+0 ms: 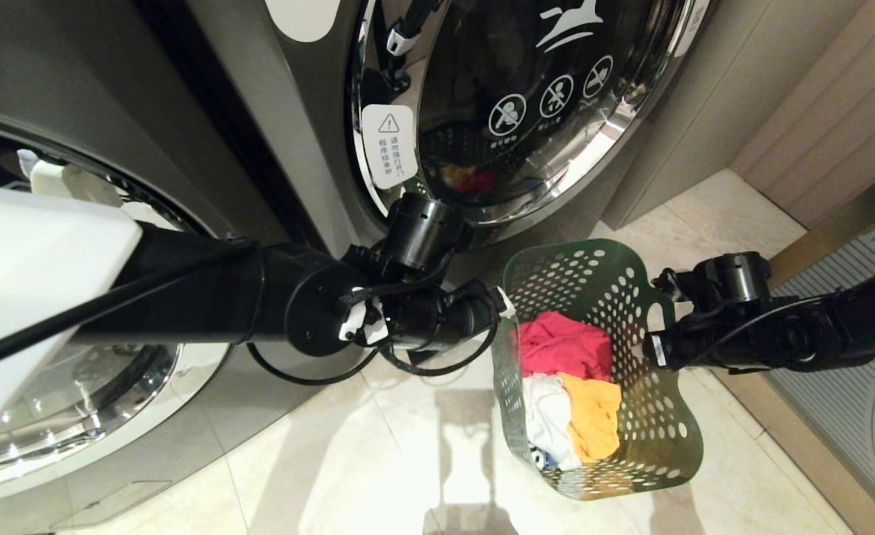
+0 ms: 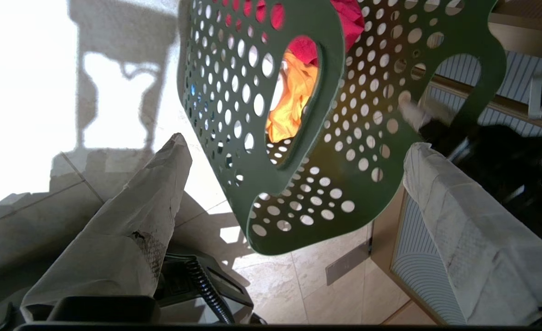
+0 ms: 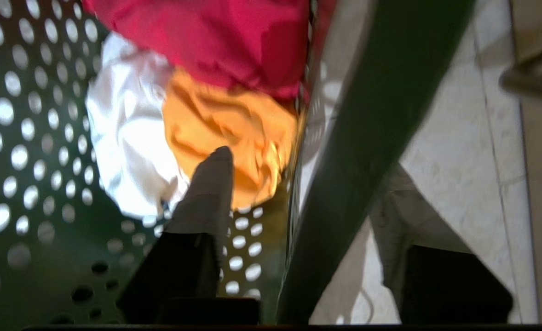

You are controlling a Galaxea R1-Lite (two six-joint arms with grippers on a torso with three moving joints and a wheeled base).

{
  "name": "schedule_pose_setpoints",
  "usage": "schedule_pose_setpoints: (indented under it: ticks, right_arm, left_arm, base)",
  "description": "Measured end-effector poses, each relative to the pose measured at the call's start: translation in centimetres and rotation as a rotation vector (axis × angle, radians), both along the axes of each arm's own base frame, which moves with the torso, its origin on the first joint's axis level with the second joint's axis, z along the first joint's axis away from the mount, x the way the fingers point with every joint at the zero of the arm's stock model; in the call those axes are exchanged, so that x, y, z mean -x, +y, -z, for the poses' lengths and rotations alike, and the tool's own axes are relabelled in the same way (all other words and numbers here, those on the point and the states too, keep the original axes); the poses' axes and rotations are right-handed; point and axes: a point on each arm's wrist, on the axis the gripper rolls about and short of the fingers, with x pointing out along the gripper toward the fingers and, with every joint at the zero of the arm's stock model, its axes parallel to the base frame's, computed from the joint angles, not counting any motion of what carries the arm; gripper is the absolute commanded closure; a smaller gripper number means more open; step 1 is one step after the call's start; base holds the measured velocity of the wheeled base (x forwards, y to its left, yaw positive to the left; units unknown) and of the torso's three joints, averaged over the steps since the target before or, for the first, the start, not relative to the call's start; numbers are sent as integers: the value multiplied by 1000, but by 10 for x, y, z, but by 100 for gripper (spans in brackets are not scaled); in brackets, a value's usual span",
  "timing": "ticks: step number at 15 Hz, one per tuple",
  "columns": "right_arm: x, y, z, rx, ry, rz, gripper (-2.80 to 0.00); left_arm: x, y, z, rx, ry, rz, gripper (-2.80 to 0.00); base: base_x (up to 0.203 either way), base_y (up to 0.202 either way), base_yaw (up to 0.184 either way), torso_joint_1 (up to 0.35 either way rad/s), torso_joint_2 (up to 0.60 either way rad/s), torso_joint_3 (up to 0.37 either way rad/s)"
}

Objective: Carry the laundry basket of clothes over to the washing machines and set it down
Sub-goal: Pick up the clothes basket and put it beside the washing machine

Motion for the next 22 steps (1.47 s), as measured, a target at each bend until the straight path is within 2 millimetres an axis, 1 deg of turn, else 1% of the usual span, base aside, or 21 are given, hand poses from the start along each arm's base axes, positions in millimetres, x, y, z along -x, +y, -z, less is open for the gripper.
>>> schedule_pose_setpoints:
  ticks: [3, 5, 8, 11, 14, 17, 22]
  right_arm:
    - [-22, -1, 4, 55, -25, 20, 0]
    - [-33, 1, 5, 80, -44, 3, 0]
    - [-40, 1, 7, 103, -52, -22, 0]
    - [-36, 5, 4, 77, -58, -97, 0]
    - [-29, 15, -7, 54, -76, -157, 0]
    - [-19, 28, -17, 37, -94, -214, 0]
    - [-4, 42, -31, 21, -110, -271, 0]
  left_arm:
    - [0, 0, -1, 1, -1, 0, -280]
    - [0, 0, -1, 3, -2, -1, -280]
    - [0, 0, -1, 4, -3, 0, -280]
    - [0, 0, -2, 5, -3, 0, -280]
    - [1, 0, -2, 7, -4, 2, -280]
    - [1, -1, -2, 7, -4, 4, -280]
    - [2, -1, -3, 9, -5, 5, -280]
  base:
    - [0, 0, 0, 0, 0, 0]
    - [0, 0, 0, 0, 0, 0]
    - [0, 0, 0, 0, 0, 0]
    - [0, 0, 0, 0, 0, 0]
    - [0, 0, 0, 0, 0, 0]
    - [0, 0, 0, 0, 0, 0]
    - [0, 0, 0, 0, 0, 0]
